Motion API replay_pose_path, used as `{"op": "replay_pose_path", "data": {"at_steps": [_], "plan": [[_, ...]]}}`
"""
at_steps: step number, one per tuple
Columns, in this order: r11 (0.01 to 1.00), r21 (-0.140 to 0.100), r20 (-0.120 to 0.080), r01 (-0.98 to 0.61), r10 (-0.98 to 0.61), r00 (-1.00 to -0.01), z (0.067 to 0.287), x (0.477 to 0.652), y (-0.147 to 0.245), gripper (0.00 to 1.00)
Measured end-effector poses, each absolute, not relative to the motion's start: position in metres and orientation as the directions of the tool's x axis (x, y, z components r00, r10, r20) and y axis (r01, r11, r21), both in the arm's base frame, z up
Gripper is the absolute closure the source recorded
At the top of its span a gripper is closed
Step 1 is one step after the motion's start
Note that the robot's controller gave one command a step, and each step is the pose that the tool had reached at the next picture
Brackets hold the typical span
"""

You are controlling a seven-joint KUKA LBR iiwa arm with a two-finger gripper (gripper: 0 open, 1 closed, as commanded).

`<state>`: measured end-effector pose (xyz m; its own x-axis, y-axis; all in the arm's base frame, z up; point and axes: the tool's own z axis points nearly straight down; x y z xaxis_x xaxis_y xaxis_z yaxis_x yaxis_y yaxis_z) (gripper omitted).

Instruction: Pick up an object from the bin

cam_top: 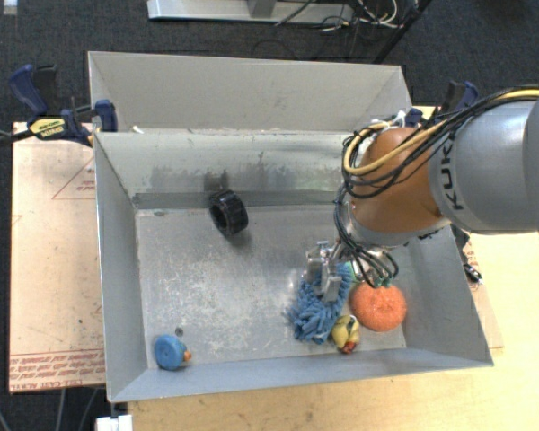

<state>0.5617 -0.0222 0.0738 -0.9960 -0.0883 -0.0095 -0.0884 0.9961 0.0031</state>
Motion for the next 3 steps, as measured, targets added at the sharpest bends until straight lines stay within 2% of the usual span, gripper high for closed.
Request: {"op": "replay_pose_path", "data": {"at_steps": [1,2,3], "plan": [[0.996,0.003,-0.009,-0.088,-0.088,-0.996,0.074,0.562,-0.022,1.00],[0.994,0.004,-0.012,-0.107,-0.107,-0.994,0.151,0.553,-0.017,1.00],[0.994,0.004,-0.012,-0.107,-0.107,-0.994,0.151,0.553,-0.017,1.00]]}}
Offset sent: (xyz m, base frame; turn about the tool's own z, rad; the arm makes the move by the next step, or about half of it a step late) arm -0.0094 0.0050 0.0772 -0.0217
